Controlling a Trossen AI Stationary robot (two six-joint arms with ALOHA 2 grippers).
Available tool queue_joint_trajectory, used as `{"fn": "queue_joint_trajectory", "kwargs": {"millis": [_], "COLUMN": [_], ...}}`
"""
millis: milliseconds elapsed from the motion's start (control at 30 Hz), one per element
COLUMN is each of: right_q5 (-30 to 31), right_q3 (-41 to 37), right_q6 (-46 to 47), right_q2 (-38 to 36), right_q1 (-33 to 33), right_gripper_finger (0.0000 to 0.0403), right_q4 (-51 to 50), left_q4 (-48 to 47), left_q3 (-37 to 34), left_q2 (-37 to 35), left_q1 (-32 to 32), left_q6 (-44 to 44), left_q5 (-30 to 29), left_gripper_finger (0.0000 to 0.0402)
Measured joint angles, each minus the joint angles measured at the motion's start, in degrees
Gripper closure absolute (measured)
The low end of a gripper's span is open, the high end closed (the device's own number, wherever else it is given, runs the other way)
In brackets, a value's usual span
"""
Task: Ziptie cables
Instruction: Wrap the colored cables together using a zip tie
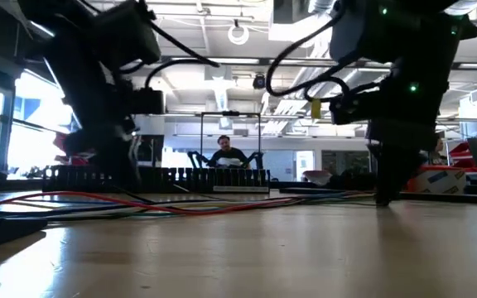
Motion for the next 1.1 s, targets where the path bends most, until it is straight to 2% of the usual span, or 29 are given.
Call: {"fn": "queue_joint_trajectory", "kwargs": {"millis": [133,267,400,500,667,767,933,1033,1100], "right_q5": [-2.59,-6.44,-5.98,-4.59,2.84,6.78,12.99,15.58,13.55], "right_q3": [1.46,1.70,2.12,5.19,12.87,17.00,15.22,11.68,8.74], "right_q6": [2.91,4.10,3.01,1.10,-4.81,-14.07,-29.56,-29.60,-29.34], "right_q2": [0.30,1.23,5.30,7.64,7.06,6.44,6.58,6.60,6.60], "right_q1": [2.65,4.71,5.68,6.18,8.64,11.01,14.62,14.69,14.12], "right_gripper_finger": [0.0400,0.0397,0.0401,0.0402,0.0403,0.0401,0.0363,0.0318,0.0287], "right_q4": [3.70,14.31,22.39,21.68,9.11,5.44,10.40,13.73,18.83], "left_q4": [10.56,20.36,24.45,24.04,23.11,21.46,21.43,22.91,23.76], "left_q3": [-1.76,-2.91,-3.02,-3.02,-3.00,-3.00,-3.00,-2.95,-2.95], "left_q2": [0.93,1.15,1.72,1.29,-3.08,-6.30,-8.28,-7.40,-6.05], "left_q1": [3.57,7.17,9.39,9.08,4.45,0.29,-7.49,-11.54,-13.61], "left_q6": [3.83,7.71,10.05,13.00,17.64,17.30,14.47,13.03,12.89], "left_q5": [0.30,3.08,6.25,6.39,6.43,6.44,6.47,6.49,6.68], "left_gripper_finger": [0.0365,0.0375,0.0382,0.0386,0.0395,0.0399,0.0399,0.0399,0.0397]}}
